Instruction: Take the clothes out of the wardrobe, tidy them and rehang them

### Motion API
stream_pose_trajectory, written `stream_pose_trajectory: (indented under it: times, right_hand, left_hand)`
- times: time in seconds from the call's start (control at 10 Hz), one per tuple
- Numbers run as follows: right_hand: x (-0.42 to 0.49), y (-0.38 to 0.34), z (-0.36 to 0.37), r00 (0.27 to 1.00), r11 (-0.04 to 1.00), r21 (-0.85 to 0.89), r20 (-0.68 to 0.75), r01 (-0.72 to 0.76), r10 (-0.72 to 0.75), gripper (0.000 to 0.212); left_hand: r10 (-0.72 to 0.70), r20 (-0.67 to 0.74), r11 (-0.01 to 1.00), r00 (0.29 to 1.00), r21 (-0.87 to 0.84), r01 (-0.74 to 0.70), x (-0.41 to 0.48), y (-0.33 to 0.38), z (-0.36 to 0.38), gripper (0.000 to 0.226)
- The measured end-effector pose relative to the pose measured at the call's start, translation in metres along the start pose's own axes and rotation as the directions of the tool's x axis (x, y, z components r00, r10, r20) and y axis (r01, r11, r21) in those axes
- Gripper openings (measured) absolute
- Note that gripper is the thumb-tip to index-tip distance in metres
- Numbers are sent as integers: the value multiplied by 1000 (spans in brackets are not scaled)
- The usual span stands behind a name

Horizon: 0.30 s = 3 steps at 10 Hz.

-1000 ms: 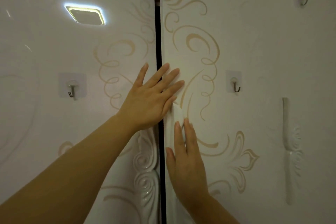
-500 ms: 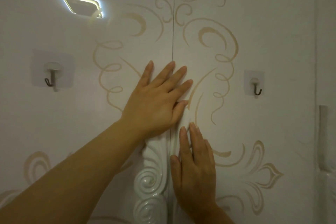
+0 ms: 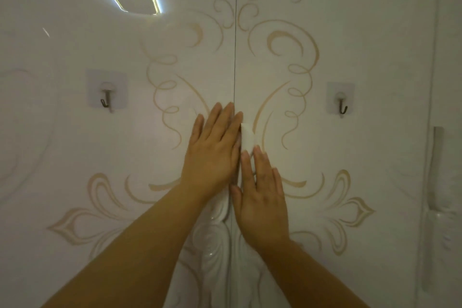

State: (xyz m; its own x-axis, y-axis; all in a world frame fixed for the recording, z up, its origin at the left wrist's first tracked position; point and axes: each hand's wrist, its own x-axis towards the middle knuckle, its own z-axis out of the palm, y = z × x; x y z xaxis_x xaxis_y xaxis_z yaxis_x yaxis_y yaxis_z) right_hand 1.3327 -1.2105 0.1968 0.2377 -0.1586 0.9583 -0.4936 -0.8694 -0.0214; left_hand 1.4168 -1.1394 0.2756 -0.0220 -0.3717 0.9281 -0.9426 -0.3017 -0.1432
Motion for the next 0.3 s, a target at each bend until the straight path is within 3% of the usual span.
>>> stream_pose_trajectory:
  times: [0.1, 0.2, 0.3]
  right_hand:
    - [1, 0, -21, 952, 999, 45, 306, -11, -3, 63]
    - [3, 3, -43, 839, 998, 58, 543, -9, -24, 75]
    - [-24, 9, -72, 654, 999, 43, 756, 14, -42, 72]
  left_hand:
    - [-106, 148, 994, 983, 3, 106, -28, 8, -1, 55]
    - [-171, 319, 985, 932, 71, 157, -50, 18, -17, 61]
    - [-251, 570, 963, 782, 231, 141, -95, 33, -36, 67]
